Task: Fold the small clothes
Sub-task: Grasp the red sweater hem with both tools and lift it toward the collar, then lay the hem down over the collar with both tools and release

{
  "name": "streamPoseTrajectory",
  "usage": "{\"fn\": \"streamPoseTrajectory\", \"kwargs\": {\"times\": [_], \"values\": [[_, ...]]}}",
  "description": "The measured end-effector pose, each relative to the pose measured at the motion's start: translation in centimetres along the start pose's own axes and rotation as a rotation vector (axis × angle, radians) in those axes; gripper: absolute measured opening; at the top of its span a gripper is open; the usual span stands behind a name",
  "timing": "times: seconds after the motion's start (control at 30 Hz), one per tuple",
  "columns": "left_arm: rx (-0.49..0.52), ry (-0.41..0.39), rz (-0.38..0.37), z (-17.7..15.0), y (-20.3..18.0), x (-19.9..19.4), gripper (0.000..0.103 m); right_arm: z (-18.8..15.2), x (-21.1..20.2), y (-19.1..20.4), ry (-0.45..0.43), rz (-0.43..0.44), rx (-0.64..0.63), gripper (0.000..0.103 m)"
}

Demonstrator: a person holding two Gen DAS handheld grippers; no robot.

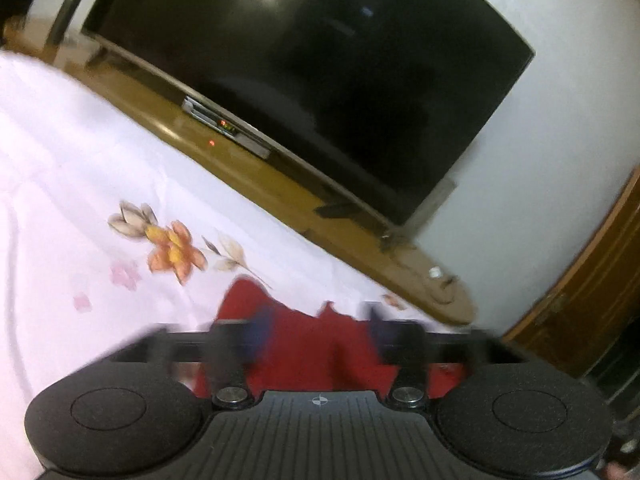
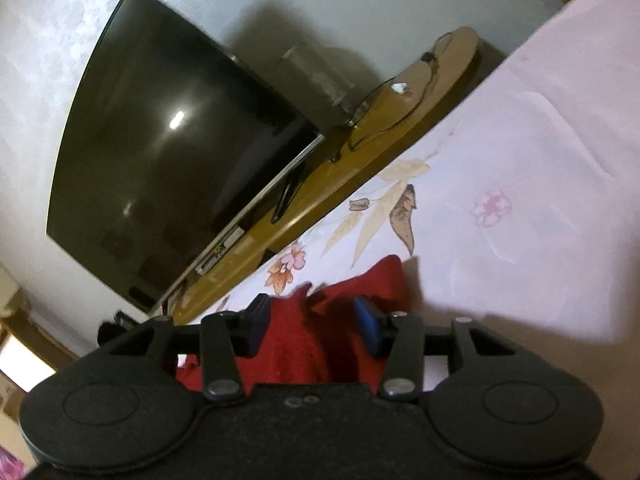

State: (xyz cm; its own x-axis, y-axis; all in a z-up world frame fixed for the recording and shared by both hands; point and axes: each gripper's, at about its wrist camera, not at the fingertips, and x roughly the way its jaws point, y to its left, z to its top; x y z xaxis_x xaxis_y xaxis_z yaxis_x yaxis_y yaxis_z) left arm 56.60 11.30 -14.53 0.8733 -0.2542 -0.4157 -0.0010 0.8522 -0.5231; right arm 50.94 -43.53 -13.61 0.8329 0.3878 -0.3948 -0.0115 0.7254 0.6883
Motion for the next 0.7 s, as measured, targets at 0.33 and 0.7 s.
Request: {"fn": "streamPoseTrajectory", "kwargs": {"times": [0.33,0.7], "values": [[0.371,0.216,0.14,1.3,-3.1,3.1,0.017,0.5,4.3,4.9,0.167,-0.127,-0.383,0.035],[0.333,-0.016,0.066,1.6,-3.3,0.2,0.001,-0.8,2.7,8.1,0.054,-0.164,-0.577,0.008]]}}
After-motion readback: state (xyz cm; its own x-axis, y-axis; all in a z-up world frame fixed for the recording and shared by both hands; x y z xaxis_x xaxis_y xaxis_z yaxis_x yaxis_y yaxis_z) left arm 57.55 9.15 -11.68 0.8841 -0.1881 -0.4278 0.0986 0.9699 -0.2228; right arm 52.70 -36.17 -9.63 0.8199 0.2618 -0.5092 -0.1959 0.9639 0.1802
